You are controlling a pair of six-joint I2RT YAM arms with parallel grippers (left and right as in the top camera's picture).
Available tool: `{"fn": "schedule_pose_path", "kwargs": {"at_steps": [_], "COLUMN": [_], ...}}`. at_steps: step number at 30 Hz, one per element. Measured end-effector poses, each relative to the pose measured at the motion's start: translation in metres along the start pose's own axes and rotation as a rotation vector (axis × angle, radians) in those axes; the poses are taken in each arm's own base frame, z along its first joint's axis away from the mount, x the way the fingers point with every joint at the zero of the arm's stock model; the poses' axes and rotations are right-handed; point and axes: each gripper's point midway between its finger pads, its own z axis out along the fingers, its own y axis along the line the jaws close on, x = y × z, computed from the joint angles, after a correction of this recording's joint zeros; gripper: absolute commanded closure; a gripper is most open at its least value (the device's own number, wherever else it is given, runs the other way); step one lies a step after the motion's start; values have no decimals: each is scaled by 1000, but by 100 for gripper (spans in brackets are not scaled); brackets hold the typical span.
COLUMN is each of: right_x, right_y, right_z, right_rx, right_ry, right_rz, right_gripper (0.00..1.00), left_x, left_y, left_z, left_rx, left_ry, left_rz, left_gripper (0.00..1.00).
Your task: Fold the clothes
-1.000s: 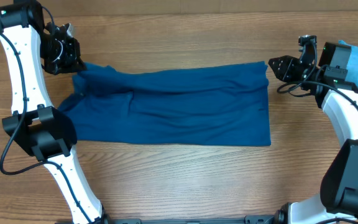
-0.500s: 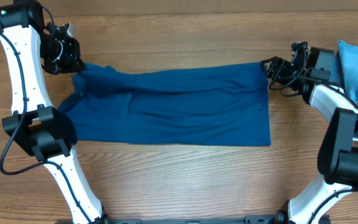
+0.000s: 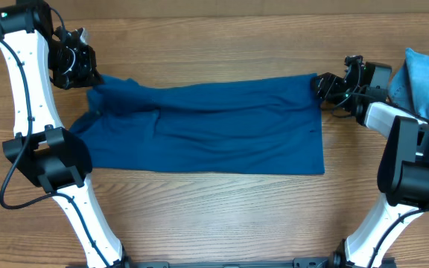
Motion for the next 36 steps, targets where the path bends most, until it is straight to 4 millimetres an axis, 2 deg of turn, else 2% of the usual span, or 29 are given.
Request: {"fn": "schedule_pose_path", "kwargs": {"at_steps": [10,15,21,24,26,31,36], "right_x": [1,4,7,6,6,6,20], "right_y": [12,12,8,6,5,6,5], "right_z": [6,9,12,12,12,12,8], "right_rx": [-19,-19,-8,2,7,0,6], "right_ry": [-5,2,6,2,2,5,65], "right_rz": [-28,-28,-27,-24,-23,-23,12], "right_gripper": [44,51,76,84,96,96,96], "left_x": [0,0,0,0,0,0,0], "left_y": [0,-1,0,0,-1,-1,0], "left_z": [0,0,0,0,0,0,0], "left_rx": [0,0,0,0,0,0,-1], "left_ry": [0,0,1,1,1,1,-1], "left_rz": [0,1,1,1,0,0,1], "left_gripper": [93,93,93,93,93,94,94]}}
